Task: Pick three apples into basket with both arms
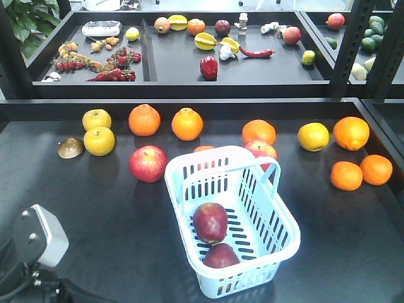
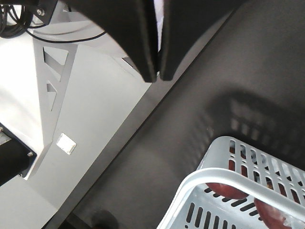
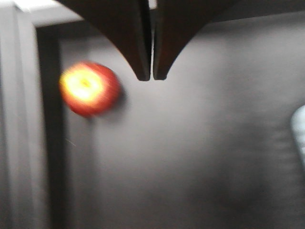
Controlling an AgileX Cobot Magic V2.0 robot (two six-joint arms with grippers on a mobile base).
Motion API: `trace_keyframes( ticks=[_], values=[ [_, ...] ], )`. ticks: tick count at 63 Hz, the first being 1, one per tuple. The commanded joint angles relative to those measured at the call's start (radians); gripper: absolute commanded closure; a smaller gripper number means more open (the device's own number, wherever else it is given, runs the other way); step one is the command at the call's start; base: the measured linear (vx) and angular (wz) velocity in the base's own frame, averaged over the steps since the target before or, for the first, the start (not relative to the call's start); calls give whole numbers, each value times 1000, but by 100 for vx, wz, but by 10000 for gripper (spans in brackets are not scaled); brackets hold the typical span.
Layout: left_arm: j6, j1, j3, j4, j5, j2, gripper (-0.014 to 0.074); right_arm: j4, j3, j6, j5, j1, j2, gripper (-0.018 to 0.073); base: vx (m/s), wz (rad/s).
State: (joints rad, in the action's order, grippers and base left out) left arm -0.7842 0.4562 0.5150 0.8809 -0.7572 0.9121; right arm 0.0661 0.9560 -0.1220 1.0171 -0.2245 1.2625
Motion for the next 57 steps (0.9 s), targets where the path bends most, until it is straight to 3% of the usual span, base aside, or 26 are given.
trace_keyframes(
  ticks=[1,13,26,34,57],
  values=[
    [9,4,24,48,15,-12,603,12,24,9,-26,-88,8,523,0,0],
    [9,4,24,48,15,-12,603,12,24,3,-11,-188,109,360,0,0],
    [9,4,24,48,15,-12,603,8,24,20,54,-207,247,-6,0,0],
    [9,4,24,48,15,-12,603,10,24,58,42,-207,299,-157,0,0],
    [9,4,24,48,15,-12,603,123,24,122,-5,-207,423,-131,0,0]
  ],
)
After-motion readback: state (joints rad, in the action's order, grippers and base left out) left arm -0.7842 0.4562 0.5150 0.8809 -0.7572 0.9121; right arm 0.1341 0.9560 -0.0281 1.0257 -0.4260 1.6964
